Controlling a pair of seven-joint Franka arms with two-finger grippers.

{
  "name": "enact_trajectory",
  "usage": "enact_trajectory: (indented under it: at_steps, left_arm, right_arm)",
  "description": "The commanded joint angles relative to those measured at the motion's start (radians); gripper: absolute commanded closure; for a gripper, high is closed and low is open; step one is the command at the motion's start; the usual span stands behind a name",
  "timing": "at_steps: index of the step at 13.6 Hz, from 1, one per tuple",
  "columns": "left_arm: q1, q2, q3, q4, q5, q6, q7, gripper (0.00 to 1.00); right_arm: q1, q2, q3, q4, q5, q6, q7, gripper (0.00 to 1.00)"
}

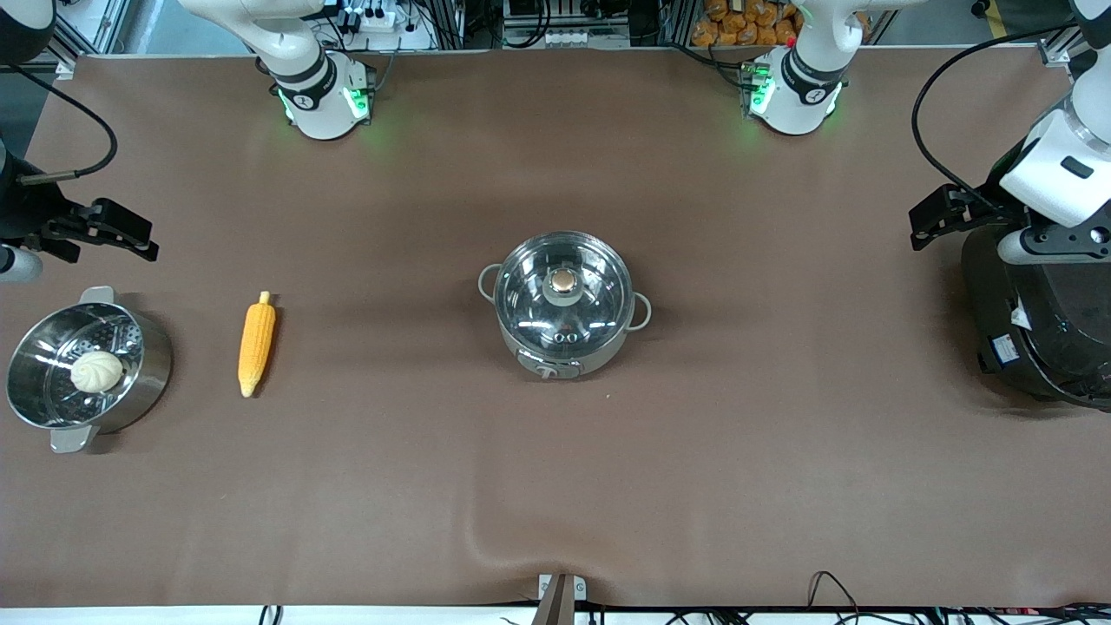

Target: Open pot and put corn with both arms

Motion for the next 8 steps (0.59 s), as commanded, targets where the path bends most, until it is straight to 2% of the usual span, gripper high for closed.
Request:
enact_trajectory:
  at_steps: [1,6,8]
  left_arm:
    - [0.001,0.011,-0.002,0.024,0.008,-0.005,-0.004,0.00]
    - [-0.029,0.043,-0.013,0.020,0.008,-0.002,-0.007,0.00]
    - [-0.113,0.076,-0.024,0.024,0.009,-0.001,-0.043,0.00]
  right_arm:
    - [-0.010,-0.009,0.007,-0.013,0.008,0.007,0.014,0.00]
    - [-0.008,-0.009,0.004,-0.016,0.006,0.008,0.012,0.00]
    - [-0.008,-0.010,0.006,-0.033,0.006,0.031,0.012,0.00]
